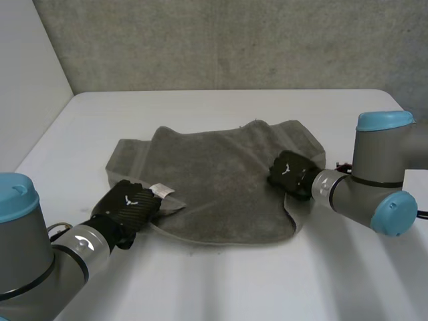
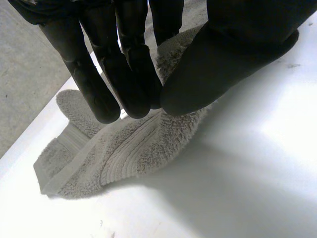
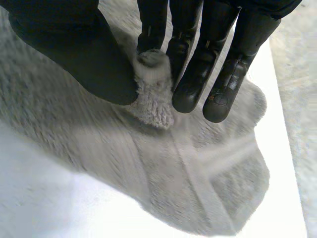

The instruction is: Fold the towel.

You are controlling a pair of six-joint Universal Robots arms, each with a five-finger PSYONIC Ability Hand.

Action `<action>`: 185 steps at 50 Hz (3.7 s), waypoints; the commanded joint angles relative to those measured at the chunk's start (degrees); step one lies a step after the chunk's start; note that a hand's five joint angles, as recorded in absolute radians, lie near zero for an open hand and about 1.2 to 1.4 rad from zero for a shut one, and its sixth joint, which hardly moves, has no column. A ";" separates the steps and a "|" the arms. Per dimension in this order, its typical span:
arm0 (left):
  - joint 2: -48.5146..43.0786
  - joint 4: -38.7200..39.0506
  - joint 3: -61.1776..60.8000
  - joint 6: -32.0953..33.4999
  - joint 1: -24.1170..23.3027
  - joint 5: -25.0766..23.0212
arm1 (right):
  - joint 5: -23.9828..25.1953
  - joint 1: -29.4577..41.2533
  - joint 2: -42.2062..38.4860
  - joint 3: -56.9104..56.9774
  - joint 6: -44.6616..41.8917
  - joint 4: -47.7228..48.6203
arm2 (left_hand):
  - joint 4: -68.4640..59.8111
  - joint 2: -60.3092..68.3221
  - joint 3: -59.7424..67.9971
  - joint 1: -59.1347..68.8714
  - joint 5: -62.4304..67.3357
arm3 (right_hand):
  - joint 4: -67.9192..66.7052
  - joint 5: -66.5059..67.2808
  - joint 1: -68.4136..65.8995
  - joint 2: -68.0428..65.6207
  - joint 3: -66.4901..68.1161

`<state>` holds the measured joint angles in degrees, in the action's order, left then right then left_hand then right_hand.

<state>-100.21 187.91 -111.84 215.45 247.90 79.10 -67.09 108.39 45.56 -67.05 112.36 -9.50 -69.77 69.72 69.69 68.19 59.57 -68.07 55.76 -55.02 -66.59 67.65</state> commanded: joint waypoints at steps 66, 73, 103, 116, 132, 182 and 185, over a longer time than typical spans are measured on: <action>-28.55 -17.05 33.88 29.07 -3.47 -11.69 | 3.10 -18.03 18.52 -31.39 11.92 16.98 | 24.74 -24.69 -24.65 -23.16 -24.54 | -11.93 14.24 -24.98 -13.41 12.35; -28.20 -17.05 33.44 29.07 -3.39 -11.16 | 3.10 -18.03 18.52 -31.39 11.92 16.98 | 9.46 -9.42 -9.38 -7.88 -9.26 | -11.93 14.24 -24.98 -13.41 12.35; -23.46 -16.61 27.29 29.51 2.68 -7.03 | 2.57 -17.86 18.60 -31.21 11.92 16.89 | -10.23 10.28 10.31 11.81 10.43 | -11.93 14.24 -24.98 -13.41 12.35; -4.64 -17.23 21.75 27.92 8.83 -3.60 | -1.82 -17.95 32.30 -24.29 19.46 6.29 | -10.23 10.28 10.31 11.81 10.43 | -11.93 14.24 -24.98 -13.41 12.35; 16.71 -29.27 21.31 13.33 18.24 -1.23 | -0.94 -19.71 42.16 -3.88 17.29 -26.61 | -10.23 10.28 10.31 11.81 10.43 | -11.93 14.24 -24.98 -13.41 12.35; -18.62 6.15 59.93 -14.17 8.91 6.94 | -11.41 -4.94 20.01 7.57 21.85 28.49 | -10.23 10.28 10.31 11.81 10.43 | -11.93 14.24 -24.98 -13.41 12.35; -18.53 7.20 52.46 -14.26 9.53 6.77 | -9.30 -5.55 19.05 2.92 21.85 28.05 | -10.23 10.28 10.31 11.81 10.43 | -11.93 14.24 -24.98 -13.41 12.35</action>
<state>-118.90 194.79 -46.57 200.78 255.71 86.14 -80.04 103.56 66.09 -56.88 134.31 21.11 -69.77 69.64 69.64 68.14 59.37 -68.31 56.97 -55.02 -66.59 67.98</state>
